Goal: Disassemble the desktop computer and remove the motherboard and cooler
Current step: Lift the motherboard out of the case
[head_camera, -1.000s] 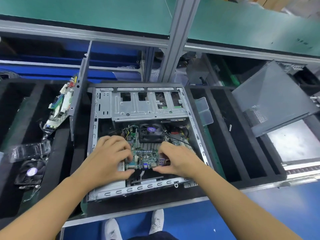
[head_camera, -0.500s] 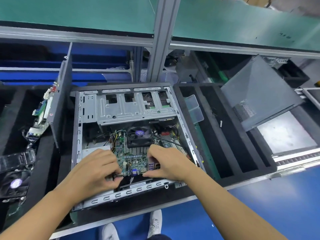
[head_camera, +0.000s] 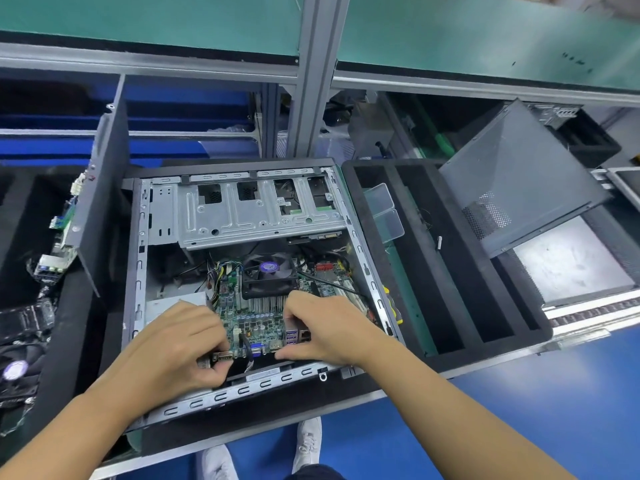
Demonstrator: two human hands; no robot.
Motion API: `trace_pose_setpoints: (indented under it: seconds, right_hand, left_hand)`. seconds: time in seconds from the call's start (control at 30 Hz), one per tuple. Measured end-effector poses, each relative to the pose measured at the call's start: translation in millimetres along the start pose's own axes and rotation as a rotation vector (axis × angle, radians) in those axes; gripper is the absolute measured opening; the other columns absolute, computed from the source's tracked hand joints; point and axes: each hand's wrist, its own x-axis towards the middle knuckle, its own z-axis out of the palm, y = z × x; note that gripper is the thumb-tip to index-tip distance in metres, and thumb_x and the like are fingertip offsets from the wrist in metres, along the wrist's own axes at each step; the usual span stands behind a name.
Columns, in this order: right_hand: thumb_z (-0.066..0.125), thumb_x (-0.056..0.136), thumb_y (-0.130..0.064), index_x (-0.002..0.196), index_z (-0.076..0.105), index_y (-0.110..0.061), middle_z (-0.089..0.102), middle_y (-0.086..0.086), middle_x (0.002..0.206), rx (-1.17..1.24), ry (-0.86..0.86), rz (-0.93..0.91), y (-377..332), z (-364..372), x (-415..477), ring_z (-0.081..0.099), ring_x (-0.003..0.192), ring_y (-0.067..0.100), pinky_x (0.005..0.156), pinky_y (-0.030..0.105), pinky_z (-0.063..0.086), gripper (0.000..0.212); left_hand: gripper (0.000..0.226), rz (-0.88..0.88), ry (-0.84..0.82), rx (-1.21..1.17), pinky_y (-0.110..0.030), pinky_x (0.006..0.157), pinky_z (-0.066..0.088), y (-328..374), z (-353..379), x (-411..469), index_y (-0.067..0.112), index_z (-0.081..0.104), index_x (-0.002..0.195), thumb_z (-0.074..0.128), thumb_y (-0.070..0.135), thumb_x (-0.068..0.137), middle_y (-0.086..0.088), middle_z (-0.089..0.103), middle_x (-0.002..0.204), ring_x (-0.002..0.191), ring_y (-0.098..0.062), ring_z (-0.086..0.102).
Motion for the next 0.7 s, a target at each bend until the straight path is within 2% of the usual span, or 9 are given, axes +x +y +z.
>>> trace_pose_setpoints:
  seconds: [0.1, 0.17, 0.27, 0.33, 0.4, 0.43, 0.57, 0.63, 0.7]
  right_hand:
    - [0.063, 0.082, -0.066, 0.088, 0.031, -0.035, 0.041, -0.013, 0.078, -0.023, -0.014, -0.024, 0.2, -0.7, -0.4, 0.044, 0.053, 0.009, 0.051, 0.022, 0.029, 0.045]
    - [0.062, 0.082, -0.068, 0.089, 0.032, -0.034, 0.042, -0.013, 0.078, -0.032, -0.01, -0.039, 0.5, 0.2, -0.1, 0.042, 0.052, 0.006, 0.05, 0.023, 0.028, 0.045]
    - [0.06, 0.082, -0.067, 0.104, 0.046, -0.025, 0.056, -0.01, 0.088, -0.064, 0.012, -0.07, 0.1, 0.7, 2.3, 0.055, 0.061, 0.014, 0.052, 0.029, 0.038, 0.049]
    - [0.06, 0.084, -0.066, 0.109, 0.055, -0.019, 0.065, -0.002, 0.094, -0.091, 0.037, -0.089, 1.4, 1.6, 2.2, 0.062, 0.07, 0.021, 0.056, 0.033, 0.045, 0.054]
    - [0.063, 0.083, -0.065, 0.103, 0.057, -0.02, 0.067, -0.001, 0.089, -0.083, 0.044, -0.083, 1.7, 2.5, 1.5, 0.063, 0.074, 0.022, 0.058, 0.033, 0.046, 0.05]
    - [0.064, 0.083, -0.065, 0.1, 0.057, -0.02, 0.066, -0.002, 0.087, -0.073, 0.054, -0.081, 2.4, 3.1, 1.3, 0.062, 0.075, 0.021, 0.06, 0.033, 0.046, 0.048]
    - [0.07, 0.08, -0.06, 0.098, 0.056, -0.018, 0.066, 0.001, 0.088, -0.032, 0.1, -0.099, 3.9, 4.8, 2.4, 0.06, 0.075, 0.022, 0.059, 0.034, 0.047, 0.048]
    - [0.073, 0.08, -0.058, 0.101, 0.053, -0.018, 0.065, 0.0, 0.091, -0.011, 0.122, -0.113, 2.9, 5.3, 1.9, 0.059, 0.069, 0.021, 0.052, 0.03, 0.039, 0.049]
    - [0.074, 0.078, -0.058, 0.1, 0.05, -0.02, 0.063, -0.003, 0.091, -0.017, 0.141, -0.125, 1.9, 5.8, 0.5, 0.051, 0.061, 0.015, 0.046, 0.025, 0.026, 0.05]
  left_hand:
    - [0.013, -0.059, -0.073, -0.052, -0.033, 0.072, 0.047, 5.6, -12.3, 3.3, 0.024, 0.062, 0.071, 0.069, 0.035, 0.074, 0.018, 0.054, 0.071, 0.071, -0.008, 0.054]
    - [0.009, -0.079, -0.105, -0.15, -0.026, 0.079, 0.044, 12.0, -26.8, 15.9, 0.032, 0.062, 0.08, 0.064, 0.041, 0.077, 0.023, 0.056, 0.078, 0.079, 0.001, 0.055]
    - [0.017, -0.065, -0.105, -0.232, -0.018, 0.085, 0.042, 31.5, -34.5, 71.6, 0.038, 0.062, 0.097, 0.046, 0.04, 0.09, 0.025, 0.058, 0.096, 0.094, 0.002, 0.054]
    - [0.034, -0.069, -0.19, -0.107, -0.026, 0.098, 0.042, 42.9, -19.7, 124.6, 0.036, 0.062, 0.116, 0.034, 0.042, 0.098, 0.023, 0.056, 0.12, 0.111, 0.003, 0.048]
    - [0.041, -0.106, -0.379, -0.006, -0.036, 0.113, 0.031, 46.4, 7.0, 170.2, 0.028, 0.056, 0.135, 0.03, 0.036, 0.104, 0.012, 0.042, 0.148, 0.134, -0.008, 0.037]
    - [0.042, -0.123, -0.478, 0.002, -0.039, 0.115, 0.027, 47.3, 20.7, 186.8, 0.025, 0.053, 0.139, 0.029, 0.033, 0.105, 0.007, 0.035, 0.155, 0.141, -0.014, 0.031]
    - [0.047, -0.168, -0.757, 0.095, -0.046, 0.11, 0.033, 41.3, 62.7, 219.6, 0.006, 0.058, 0.127, 0.024, 0.03, 0.106, -0.015, 0.045, 0.142, 0.136, -0.034, 0.035]
    - [0.055, -0.263, -0.785, 0.118, -0.047, 0.114, 0.025, 37.9, 69.9, 225.8, 0.004, 0.053, 0.135, 0.021, 0.036, 0.104, -0.019, 0.034, 0.152, 0.14, -0.034, 0.028]
    - [0.056, -0.307, -0.773, 0.082, -0.047, 0.113, 0.023, 34.1, 70.3, 228.5, 0.002, 0.054, 0.133, 0.022, 0.037, 0.103, -0.021, 0.03, 0.153, 0.139, -0.033, 0.027]
